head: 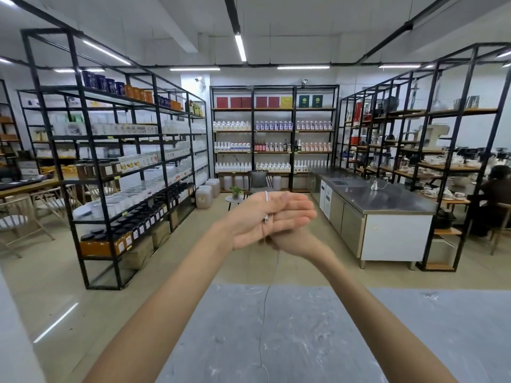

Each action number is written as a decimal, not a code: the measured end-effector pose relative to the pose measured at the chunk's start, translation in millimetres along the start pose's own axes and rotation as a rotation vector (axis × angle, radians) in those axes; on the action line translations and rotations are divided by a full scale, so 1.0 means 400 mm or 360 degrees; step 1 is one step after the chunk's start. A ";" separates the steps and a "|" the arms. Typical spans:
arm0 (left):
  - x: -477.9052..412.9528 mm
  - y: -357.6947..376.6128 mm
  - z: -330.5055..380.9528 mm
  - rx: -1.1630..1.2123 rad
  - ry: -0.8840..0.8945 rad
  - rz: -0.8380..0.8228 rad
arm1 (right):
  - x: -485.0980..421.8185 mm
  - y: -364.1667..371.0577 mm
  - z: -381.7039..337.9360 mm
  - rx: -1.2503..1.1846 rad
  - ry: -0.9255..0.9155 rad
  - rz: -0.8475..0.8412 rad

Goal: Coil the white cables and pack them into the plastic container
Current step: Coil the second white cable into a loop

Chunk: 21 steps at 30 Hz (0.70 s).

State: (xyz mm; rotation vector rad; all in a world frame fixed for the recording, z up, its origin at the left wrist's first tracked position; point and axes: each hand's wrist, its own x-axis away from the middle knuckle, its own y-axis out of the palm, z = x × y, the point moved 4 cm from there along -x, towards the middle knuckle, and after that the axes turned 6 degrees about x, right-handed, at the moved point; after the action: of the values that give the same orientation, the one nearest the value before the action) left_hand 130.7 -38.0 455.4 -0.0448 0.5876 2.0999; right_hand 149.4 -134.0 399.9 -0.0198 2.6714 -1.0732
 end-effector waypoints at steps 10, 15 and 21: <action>0.023 -0.141 -0.091 -0.0964 0.0101 0.0615 | 0.196 0.034 -0.102 0.0771 -0.0632 -0.0019; 0.035 -0.075 -0.135 -0.0701 0.0118 0.0314 | 0.173 -0.144 -0.155 0.0493 -0.0996 0.0544; 0.032 -0.027 -0.121 -0.0446 0.0182 0.0122 | 0.100 -0.169 -0.106 -0.0183 -0.1046 0.0699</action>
State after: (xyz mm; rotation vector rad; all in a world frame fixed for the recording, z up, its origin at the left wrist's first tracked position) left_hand 122.8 -43.7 404.9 -0.3075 0.3631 2.2521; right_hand 94.8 -158.6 466.1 0.1569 2.0073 -0.6280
